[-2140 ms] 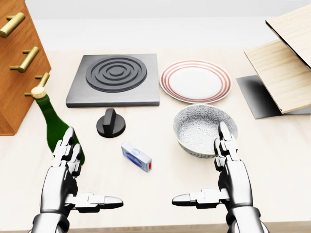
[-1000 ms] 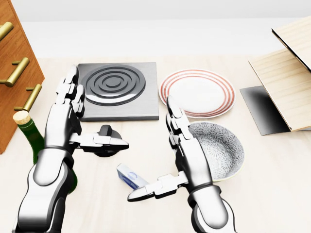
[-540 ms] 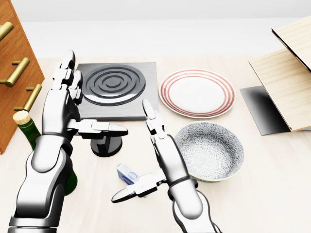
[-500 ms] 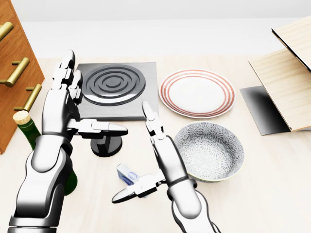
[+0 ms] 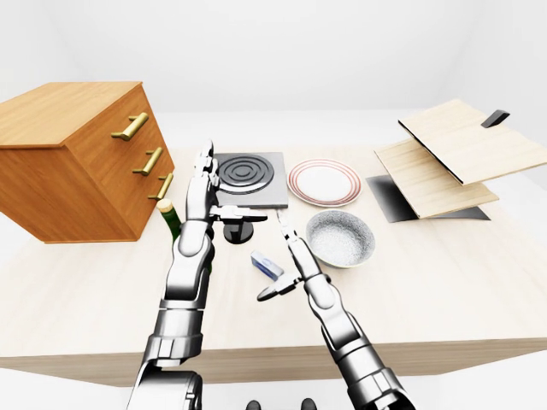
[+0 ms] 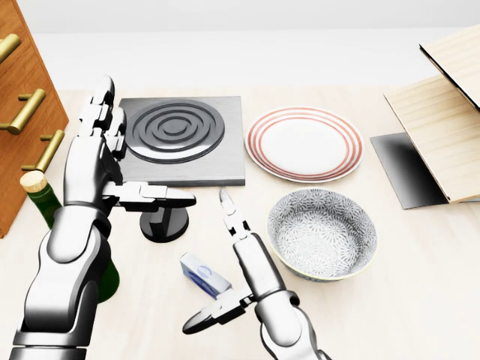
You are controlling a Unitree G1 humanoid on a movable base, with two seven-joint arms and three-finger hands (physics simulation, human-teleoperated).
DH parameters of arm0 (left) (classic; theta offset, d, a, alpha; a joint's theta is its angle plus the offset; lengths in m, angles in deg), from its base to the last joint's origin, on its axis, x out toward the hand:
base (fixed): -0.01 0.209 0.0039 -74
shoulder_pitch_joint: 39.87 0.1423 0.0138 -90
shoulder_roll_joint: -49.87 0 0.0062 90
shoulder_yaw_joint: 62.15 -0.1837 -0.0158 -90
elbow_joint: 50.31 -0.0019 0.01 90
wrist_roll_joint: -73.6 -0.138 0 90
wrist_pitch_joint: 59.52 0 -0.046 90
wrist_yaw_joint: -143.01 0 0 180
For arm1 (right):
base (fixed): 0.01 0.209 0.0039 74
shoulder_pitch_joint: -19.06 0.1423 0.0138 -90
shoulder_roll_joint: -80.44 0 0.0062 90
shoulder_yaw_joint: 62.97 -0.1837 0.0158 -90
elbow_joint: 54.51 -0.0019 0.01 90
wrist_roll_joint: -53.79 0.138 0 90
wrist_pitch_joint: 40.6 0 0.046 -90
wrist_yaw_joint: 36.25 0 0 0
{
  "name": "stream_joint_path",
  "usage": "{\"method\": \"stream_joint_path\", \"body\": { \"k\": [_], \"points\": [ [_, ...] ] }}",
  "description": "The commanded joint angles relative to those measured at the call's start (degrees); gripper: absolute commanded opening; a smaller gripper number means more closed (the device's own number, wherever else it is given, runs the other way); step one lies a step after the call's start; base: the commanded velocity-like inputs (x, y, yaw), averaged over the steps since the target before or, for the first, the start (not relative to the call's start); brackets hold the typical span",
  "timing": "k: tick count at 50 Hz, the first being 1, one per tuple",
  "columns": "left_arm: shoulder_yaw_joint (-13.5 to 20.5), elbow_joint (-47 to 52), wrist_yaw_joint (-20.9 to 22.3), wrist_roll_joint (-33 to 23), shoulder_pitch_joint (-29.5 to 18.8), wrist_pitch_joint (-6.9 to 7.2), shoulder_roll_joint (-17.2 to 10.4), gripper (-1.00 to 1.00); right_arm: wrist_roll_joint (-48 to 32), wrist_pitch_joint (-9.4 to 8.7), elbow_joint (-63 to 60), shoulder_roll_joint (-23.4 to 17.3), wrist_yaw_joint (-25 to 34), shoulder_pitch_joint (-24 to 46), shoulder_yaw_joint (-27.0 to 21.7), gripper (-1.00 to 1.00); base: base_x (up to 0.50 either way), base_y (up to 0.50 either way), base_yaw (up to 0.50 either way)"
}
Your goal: Pick up the cream cheese and put it in the bowl.
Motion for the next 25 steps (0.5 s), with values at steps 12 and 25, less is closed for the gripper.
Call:
{"method": "stream_joint_path", "body": {
  "k": [12, 25],
  "points": [
    [0.0, 0.7, 0.0, 0.4, 0.2, 0.00, 0.1, 1.00, -2.3, 0.00, 11.2, 0.3, -2.4, 6.1, -1.8, 1.00, 0.00, 0.00, 0.00],
    [0.2, 0.3, 0.0, 0.9, -0.1, 0.00, -0.1, 1.00, -2.6, 0.00, 16.6, 0.3, -3.6, 7.5, -2.5, 1.00, 0.00, 0.00, 0.00]
  ]
}}
